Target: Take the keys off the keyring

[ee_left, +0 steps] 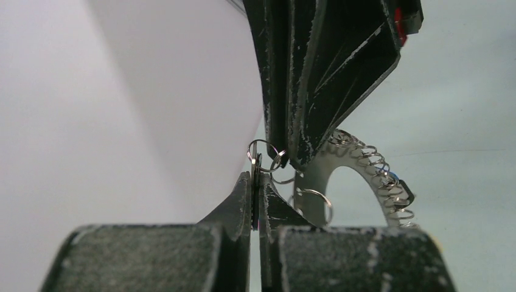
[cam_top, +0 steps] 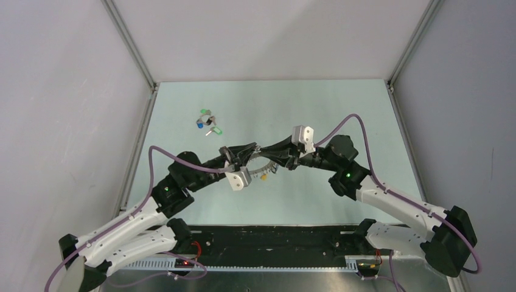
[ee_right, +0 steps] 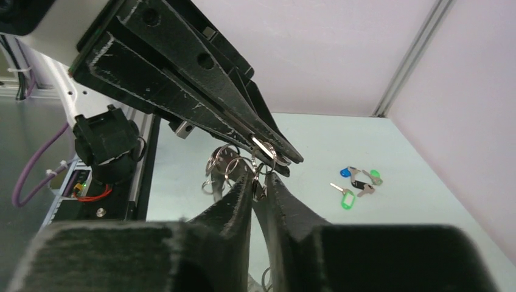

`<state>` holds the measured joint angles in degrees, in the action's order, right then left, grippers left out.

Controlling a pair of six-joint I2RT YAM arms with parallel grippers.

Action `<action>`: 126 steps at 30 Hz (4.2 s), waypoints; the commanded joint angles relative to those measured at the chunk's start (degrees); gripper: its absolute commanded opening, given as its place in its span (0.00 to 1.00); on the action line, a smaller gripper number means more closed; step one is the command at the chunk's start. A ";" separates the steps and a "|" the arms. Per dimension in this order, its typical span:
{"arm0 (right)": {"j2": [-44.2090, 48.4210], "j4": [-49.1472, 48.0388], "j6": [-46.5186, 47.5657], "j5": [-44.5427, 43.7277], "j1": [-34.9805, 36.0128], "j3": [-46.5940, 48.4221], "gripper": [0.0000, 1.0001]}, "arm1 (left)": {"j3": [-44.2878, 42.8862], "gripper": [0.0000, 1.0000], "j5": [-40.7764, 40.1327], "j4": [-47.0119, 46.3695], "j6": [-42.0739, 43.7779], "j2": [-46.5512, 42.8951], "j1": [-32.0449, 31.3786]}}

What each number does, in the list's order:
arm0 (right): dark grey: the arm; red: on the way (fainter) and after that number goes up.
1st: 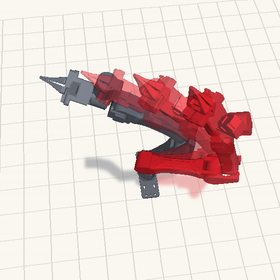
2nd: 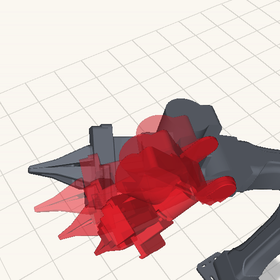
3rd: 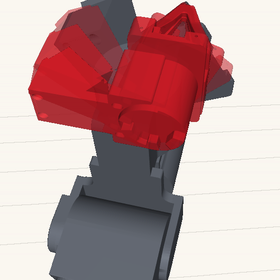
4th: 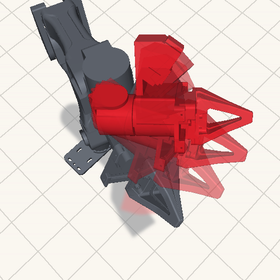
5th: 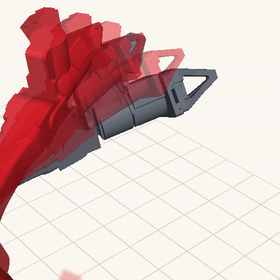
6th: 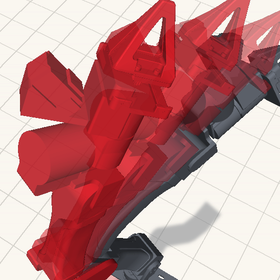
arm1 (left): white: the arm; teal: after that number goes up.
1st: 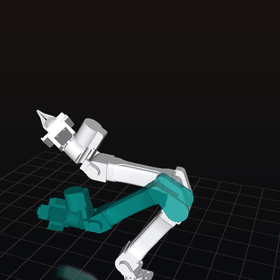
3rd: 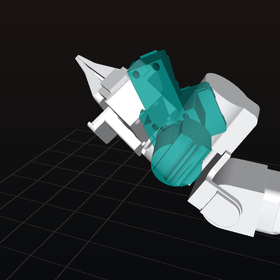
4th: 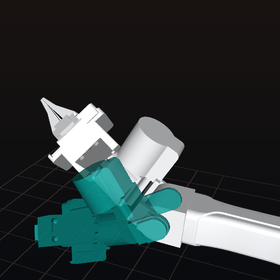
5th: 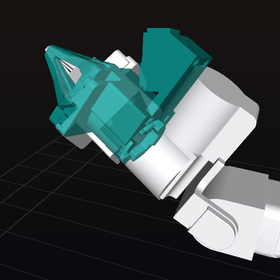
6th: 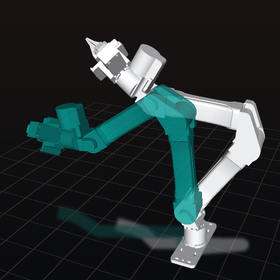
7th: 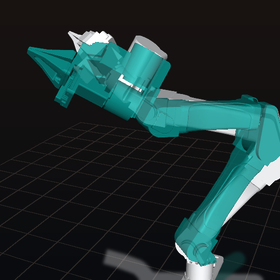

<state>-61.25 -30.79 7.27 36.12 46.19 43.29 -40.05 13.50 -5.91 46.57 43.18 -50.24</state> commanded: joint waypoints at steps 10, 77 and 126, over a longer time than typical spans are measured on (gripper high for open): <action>1.88 3.96 1.94 -4.69 1.00 3.03 0.00 | -0.14 0.00 -1.49 -3.37 1.13 -1.78 -0.22; 5.61 10.60 -5.72 -1.11 1.53 6.29 0.00 | 0.33 0.00 -1.12 -2.67 3.26 -1.85 -0.25; -6.66 23.33 -29.68 10.33 -0.39 15.18 0.00 | -0.02 0.00 -0.53 -2.41 3.25 -3.28 -0.26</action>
<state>-67.00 -7.99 -18.33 43.75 46.52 56.64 -39.16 13.50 -2.33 49.12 41.45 -50.50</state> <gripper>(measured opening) 0.009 0.019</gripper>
